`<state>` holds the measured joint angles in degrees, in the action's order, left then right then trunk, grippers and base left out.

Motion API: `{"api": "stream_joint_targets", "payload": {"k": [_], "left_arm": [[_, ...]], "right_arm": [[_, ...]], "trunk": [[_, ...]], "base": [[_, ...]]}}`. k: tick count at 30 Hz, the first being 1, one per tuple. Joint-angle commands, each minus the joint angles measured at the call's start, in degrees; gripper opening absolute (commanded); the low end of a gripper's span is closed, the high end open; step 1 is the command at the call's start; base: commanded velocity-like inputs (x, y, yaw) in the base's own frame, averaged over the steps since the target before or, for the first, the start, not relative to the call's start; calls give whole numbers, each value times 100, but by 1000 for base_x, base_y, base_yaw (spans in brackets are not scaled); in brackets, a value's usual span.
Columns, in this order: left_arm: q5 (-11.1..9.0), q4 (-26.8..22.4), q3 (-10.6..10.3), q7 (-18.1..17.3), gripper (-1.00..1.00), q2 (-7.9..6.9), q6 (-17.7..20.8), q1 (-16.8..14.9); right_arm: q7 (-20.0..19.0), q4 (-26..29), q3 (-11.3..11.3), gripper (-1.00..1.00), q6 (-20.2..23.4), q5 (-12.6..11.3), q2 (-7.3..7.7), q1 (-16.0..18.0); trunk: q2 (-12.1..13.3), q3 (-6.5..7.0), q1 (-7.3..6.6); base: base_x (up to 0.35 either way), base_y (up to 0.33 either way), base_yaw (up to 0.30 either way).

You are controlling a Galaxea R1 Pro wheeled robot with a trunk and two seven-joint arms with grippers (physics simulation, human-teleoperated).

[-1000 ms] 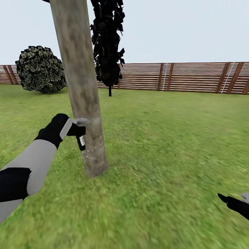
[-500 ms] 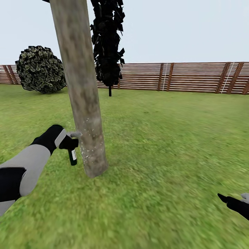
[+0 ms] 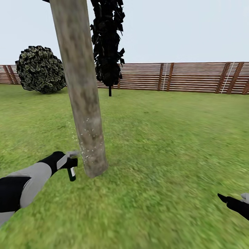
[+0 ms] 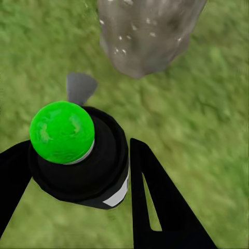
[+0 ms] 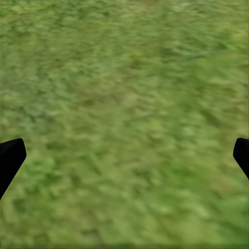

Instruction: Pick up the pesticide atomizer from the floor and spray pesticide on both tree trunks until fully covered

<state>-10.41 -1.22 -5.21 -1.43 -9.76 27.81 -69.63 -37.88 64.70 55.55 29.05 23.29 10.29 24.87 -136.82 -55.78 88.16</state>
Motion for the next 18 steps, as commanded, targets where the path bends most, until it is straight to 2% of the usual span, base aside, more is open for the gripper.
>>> {"api": "stream_joint_targets", "payload": {"k": [1,5,6,8,10,13,18], "left_arm": [[-5,-2,1,1,-100,30,-227,125],[-13,-1,2,108,-100,338,-698,415],[-15,1,-2,435,-100,438,-877,512],[-20,-1,0,1450,-100,741,-1371,685],[-22,5,1,1836,-100,915,-1598,740],[-30,7,8,2000,-100,990,-1684,764],[-23,7,3,2001,-100,1006,-1683,778]], "right_arm": [[0,-1,0,100,-1,0,0,0],[0,-5,-6,100,-3,0,-1,0],[0,-7,-7,100,-4,0,-1,0],[6,-9,-10,100,-5,4,-1,0],[8,-10,-10,100,-5,7,-1,0],[7,-10,-9,100,-5,6,-1,0],[0,-10,-9,100,-5,5,-1,-1]], "trunk": [[-1,1,-1],[-1,1,-1],[-1,1,-1],[-1,1,-1],[-1,1,-1],[-1,1,-1],[-1,1,-1]], "base": [[0,0,0],[0,0,0],[0,0,0],[0,0,0],[0,0,0],[0,0,0],[0,0,0]]}}
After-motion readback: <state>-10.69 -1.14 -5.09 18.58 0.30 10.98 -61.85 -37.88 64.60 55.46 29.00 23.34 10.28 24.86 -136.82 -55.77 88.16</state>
